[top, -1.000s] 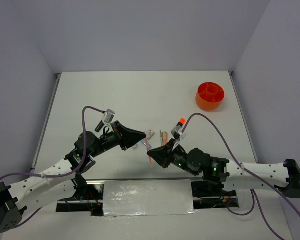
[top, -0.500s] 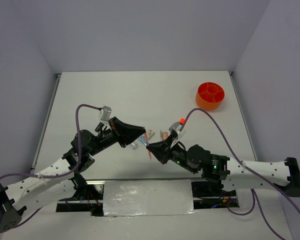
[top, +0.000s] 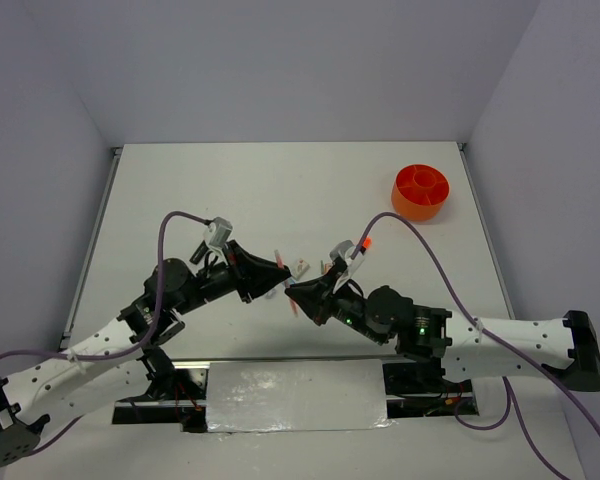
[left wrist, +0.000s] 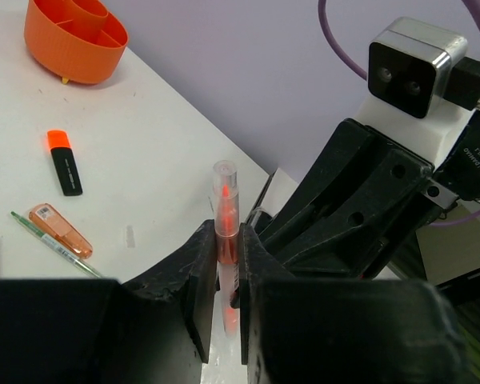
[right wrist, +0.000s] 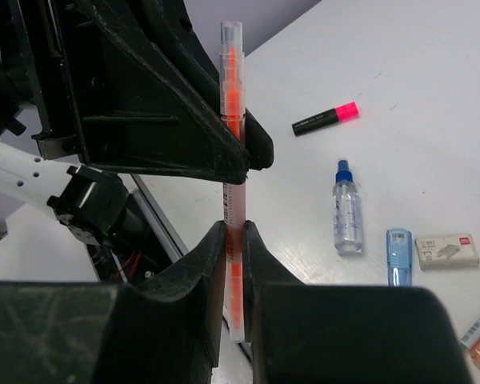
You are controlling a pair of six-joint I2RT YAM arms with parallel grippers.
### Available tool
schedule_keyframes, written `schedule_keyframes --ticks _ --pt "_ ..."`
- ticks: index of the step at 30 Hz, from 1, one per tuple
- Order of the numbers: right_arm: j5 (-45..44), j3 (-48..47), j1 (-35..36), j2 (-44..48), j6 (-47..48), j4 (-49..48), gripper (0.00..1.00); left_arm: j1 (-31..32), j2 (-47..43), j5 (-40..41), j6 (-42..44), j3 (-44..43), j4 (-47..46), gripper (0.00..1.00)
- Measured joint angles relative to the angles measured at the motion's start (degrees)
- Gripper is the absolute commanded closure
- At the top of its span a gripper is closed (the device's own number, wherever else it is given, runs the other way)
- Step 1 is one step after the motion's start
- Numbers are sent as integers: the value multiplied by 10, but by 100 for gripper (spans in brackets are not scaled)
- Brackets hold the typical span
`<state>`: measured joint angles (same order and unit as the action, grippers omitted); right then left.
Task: Sort the stationery into containers
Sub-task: Close the pen cap on the pen.
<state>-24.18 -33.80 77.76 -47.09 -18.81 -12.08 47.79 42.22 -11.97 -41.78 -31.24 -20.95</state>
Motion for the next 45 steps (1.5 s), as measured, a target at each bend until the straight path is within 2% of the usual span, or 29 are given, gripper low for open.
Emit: schedule_keyframes --ticks 4,7,8,10,14,20,24,25,29,30,31,36,37,39,42,45 --pt "10 -3 0 -2 -4 -8 100 0 -13 -1 1 0 6 96" --pt "17 -3 0 -2 -6 -12 74 0 -16 -5 1 0 5 100" --pt "21 -3 0 -3 -6 -12 57 0 -16 -8 1 0 4 100" --pt "37 -7 -1 -7 -5 -16 52 0 -15 -15 3 0 4 100" --pt "52 -27 0 -26 1 -18 50 0 -13 -32 9 0 -2 100" --pt "56 -36 -1 -35 6 -19 53 0 -14 -45 10 0 -6 100" --pt "53 -38 -2 -40 8 -20 63 0 -14 -51 9 0 -8 100" --pt "51 -38 -3 -42 9 -20 69 0 -14 -52 9 0 -8 100" --pt "45 -38 -8 -50 11 -21 82 0 -16 -56 9 0 -6 96" --pt "44 -38 -8 -51 11 -21 93 0 -17 -55 9 0 -5 95" --pt "42 -38 -9 -52 8 -21 100 0 -19 -55 10 0 -3 94" --pt "45 -38 -9 -52 3 -28 100 0 -25 -55 12 0 0 68" --pt "47 -37 -9 -51 2 -28 100 0 -25 -55 12 -1 3 59" --pt "50 -36 -9 -51 2 -27 100 0 -24 -55 17 -7 15 48" --pt "50 -36 -8 -51 2 -26 100 0 -22 -55 26 -15 26 43" --pt "50 -36 -8 -51 2 -25 100 0 -22 -52 27 -20 35 42"
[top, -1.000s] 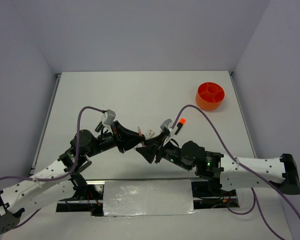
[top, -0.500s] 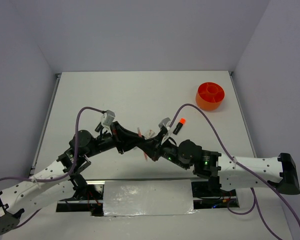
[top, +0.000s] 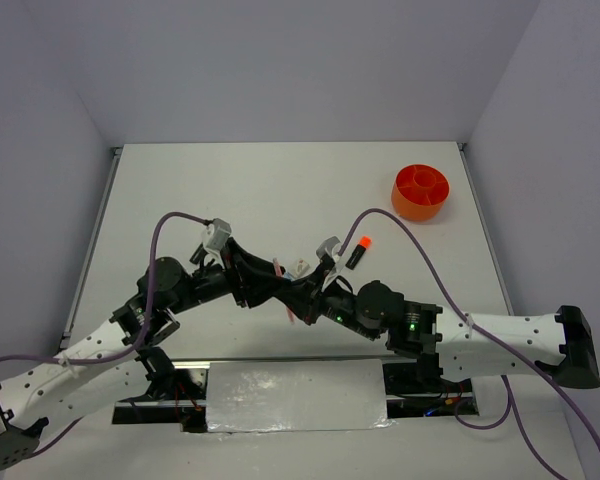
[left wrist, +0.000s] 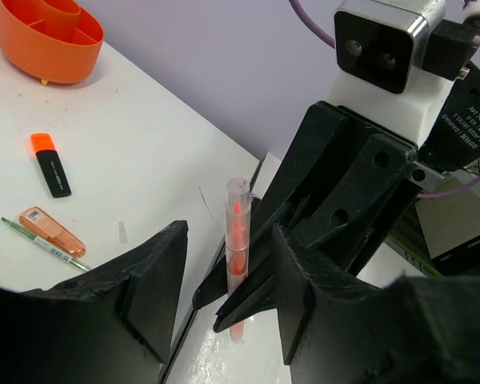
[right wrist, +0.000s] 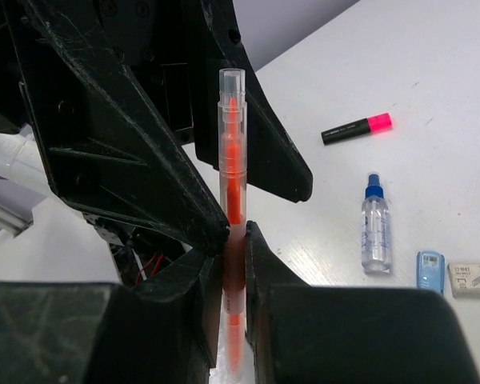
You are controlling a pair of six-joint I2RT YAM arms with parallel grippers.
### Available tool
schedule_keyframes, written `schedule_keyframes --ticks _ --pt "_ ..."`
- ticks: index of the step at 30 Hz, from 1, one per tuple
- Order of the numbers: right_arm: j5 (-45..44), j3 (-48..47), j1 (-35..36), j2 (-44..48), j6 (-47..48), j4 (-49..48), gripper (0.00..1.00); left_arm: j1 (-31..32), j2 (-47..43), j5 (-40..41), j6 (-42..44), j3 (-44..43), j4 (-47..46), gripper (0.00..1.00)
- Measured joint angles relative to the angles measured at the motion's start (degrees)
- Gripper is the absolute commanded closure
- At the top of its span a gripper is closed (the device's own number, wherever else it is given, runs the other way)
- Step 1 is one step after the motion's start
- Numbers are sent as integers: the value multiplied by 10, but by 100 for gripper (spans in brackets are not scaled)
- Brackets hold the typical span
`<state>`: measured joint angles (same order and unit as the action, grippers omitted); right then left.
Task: Sort the stationery into containers
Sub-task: Close the pen cap on the pen.
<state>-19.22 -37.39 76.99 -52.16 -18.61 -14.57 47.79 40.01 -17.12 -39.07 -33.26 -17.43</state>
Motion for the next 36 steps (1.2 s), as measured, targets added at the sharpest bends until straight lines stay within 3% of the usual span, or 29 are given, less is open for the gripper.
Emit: schedule_keyframes --ticks 15,21,27,32,36 --pt "24 -2 0 -1 0 6 100 0 -11 57 26 -58 66 44" --pt "27 -3 0 -6 0 13 100 0 -11 70 30 -58 77 49" --pt "30 -9 0 -15 0 21 100 0 -7 75 29 -58 80 70" --pt "28 -13 0 -24 0 24 100 1 -7 73 28 -57 80 100" --pt "23 -21 0 -24 2 33 100 1 -7 73 27 -57 74 100"
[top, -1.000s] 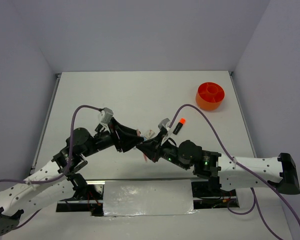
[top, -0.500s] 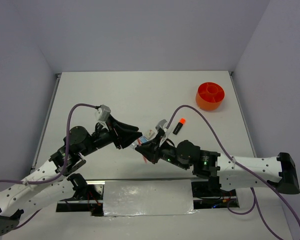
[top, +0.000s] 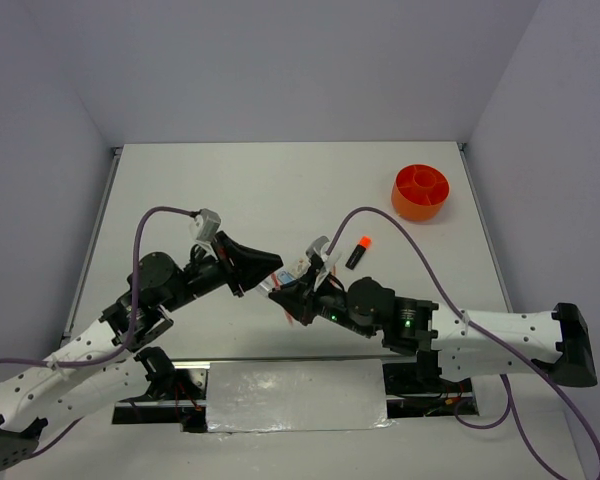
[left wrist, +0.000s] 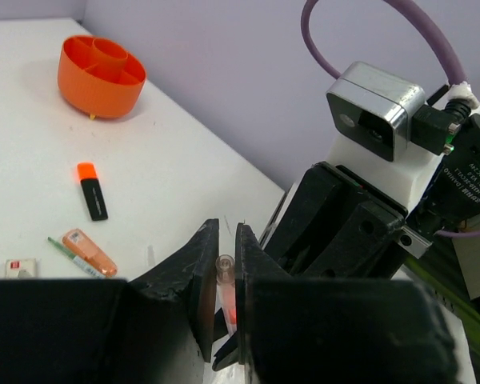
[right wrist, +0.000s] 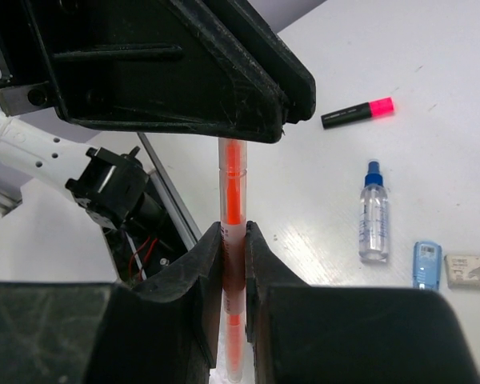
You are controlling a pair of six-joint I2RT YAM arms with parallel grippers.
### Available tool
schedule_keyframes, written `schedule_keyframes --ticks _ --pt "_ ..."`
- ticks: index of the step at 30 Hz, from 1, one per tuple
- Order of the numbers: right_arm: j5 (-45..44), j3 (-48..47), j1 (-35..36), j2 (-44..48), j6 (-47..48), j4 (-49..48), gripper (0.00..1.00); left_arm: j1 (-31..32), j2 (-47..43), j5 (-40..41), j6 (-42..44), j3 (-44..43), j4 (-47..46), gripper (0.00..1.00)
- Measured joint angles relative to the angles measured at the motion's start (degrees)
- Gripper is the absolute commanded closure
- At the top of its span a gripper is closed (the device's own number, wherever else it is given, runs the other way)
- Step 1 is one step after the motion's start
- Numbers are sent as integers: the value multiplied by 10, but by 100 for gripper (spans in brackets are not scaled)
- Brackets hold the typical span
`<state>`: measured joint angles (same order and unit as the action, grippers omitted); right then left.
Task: Sort the stationery into containers
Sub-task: Close the pen cap on the pen.
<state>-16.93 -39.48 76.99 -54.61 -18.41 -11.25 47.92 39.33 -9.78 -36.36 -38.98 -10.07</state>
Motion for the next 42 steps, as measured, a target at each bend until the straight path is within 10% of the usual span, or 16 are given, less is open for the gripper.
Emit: schedule_keyframes --ticks 28,42 --pt "242 -255 -167 -96 94 273 100 42 47 151 -12 79 -292 100" --pt "290 -174 -180 -100 102 68 100 49 57 154 85 -115 21 92"
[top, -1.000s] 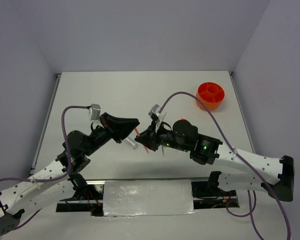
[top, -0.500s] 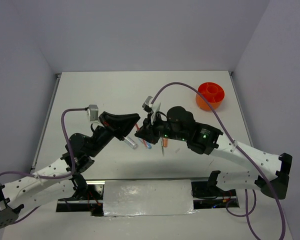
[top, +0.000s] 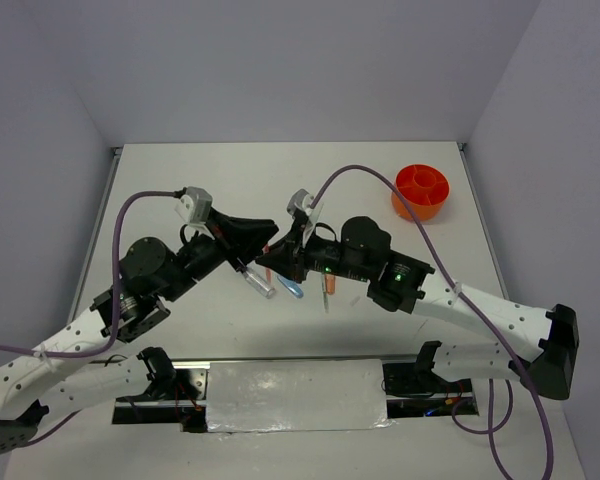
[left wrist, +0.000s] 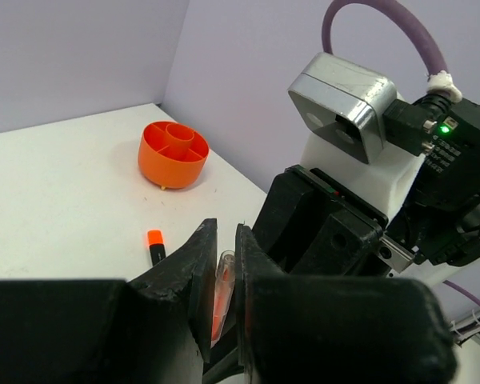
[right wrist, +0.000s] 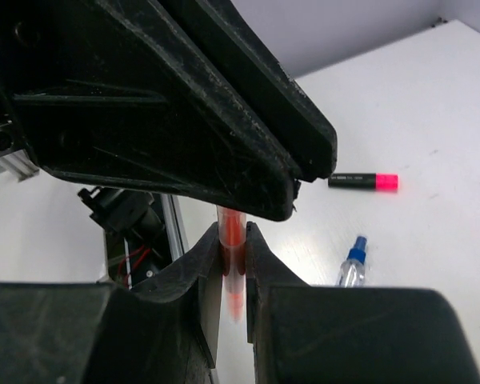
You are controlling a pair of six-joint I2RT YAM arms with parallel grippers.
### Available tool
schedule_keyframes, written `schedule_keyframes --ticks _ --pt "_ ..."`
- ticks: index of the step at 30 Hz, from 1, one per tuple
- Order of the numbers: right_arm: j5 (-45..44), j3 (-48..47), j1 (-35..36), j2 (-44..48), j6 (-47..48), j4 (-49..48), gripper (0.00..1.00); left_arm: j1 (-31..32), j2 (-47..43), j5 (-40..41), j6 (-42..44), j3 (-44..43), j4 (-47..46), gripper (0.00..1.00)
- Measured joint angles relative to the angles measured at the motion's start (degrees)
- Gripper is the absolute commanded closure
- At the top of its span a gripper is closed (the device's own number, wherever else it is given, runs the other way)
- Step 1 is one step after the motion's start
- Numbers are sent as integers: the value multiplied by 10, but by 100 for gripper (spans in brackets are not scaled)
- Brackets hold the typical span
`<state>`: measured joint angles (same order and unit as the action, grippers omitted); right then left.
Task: Sort the stationery into containers
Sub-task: Close the pen cap on the pen.
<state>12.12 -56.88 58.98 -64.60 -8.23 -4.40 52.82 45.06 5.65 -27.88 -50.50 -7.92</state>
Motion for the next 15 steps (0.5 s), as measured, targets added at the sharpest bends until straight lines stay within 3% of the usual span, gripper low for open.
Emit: schedule_keyframes --ticks 4,6,8,9,12,15 --pt "7 -1 -1 -1 0 -15 100 0 3 -12 12 -9 2 77" --pt "6 -1 -1 -3 0 -14 100 0 2 -15 14 -5 -1 60" --pt "4 -1 -1 -9 3 -16 100 2 -1 -24 8 -1 -2 30" --pt "6 -1 -2 -11 6 -17 100 5 -4 -13 11 0 1 1" --pt "4 2 -2 -9 8 -32 100 -1 -12 29 5 -15 38 1" --pt "-17 12 -17 -8 4 -64 100 10 -9 32 5 -89 128 1"
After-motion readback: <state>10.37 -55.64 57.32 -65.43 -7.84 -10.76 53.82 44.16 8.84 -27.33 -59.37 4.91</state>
